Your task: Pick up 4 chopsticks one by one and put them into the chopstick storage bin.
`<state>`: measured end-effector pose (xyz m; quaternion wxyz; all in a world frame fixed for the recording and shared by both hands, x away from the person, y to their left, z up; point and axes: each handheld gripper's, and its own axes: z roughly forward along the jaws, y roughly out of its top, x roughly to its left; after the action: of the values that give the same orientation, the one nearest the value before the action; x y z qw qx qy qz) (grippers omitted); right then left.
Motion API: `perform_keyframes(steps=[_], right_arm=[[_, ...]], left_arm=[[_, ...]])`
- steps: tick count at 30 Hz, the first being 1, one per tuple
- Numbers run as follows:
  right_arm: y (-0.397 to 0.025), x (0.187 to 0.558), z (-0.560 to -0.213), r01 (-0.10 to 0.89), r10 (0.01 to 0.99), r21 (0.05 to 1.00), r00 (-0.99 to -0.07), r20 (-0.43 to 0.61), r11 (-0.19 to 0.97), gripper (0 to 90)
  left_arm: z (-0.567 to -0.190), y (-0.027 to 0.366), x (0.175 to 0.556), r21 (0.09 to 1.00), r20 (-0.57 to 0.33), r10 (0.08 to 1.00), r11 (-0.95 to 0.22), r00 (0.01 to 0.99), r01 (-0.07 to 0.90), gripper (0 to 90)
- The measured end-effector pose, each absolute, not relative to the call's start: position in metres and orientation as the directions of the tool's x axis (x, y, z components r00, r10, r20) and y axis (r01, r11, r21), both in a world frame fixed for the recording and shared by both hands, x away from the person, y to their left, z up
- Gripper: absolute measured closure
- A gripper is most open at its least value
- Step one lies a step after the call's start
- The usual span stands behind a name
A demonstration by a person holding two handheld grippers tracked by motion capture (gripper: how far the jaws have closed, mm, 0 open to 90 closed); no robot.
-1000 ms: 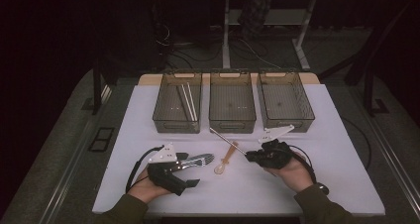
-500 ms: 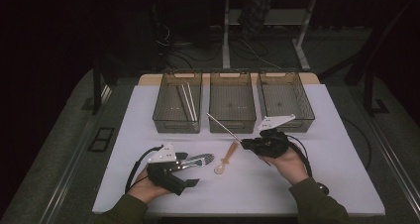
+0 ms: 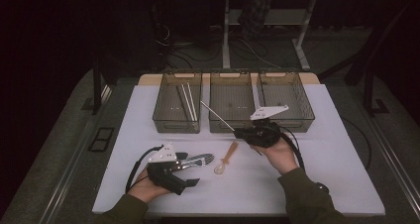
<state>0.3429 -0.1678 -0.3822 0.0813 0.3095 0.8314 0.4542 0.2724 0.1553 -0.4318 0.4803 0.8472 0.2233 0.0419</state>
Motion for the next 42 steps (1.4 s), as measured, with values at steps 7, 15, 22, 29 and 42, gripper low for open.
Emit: perform_keyframes(steps=[7,15,22,29,42], right_arm=[[-0.156,0.356,-0.377,0.441,0.605,0.824,-0.781,0.157,0.355,85.1],[-0.136,0.374,-0.366,0.436,0.619,0.837,-0.769,0.156,0.331,85.1],[-0.120,0.391,-0.357,0.444,0.640,0.845,-0.750,0.168,0.298,85.2],[-0.100,0.411,-0.352,0.452,0.663,0.844,-0.730,0.164,0.289,85.2],[-0.047,0.443,-0.343,0.450,0.659,0.836,-0.737,0.151,0.313,85.1]], left_arm=[[-0.432,0.155,0.272,0.834,-0.146,0.418,-0.435,0.897,0.339,2.7],[-0.431,0.154,0.271,0.836,-0.147,0.415,-0.433,0.898,0.338,2.7],[-0.430,0.156,0.272,0.839,-0.148,0.412,-0.429,0.899,0.335,2.7],[-0.428,0.156,0.271,0.842,-0.146,0.406,-0.427,0.902,0.329,2.7],[-0.427,0.157,0.271,0.847,-0.147,0.401,-0.421,0.904,0.325,2.7]])
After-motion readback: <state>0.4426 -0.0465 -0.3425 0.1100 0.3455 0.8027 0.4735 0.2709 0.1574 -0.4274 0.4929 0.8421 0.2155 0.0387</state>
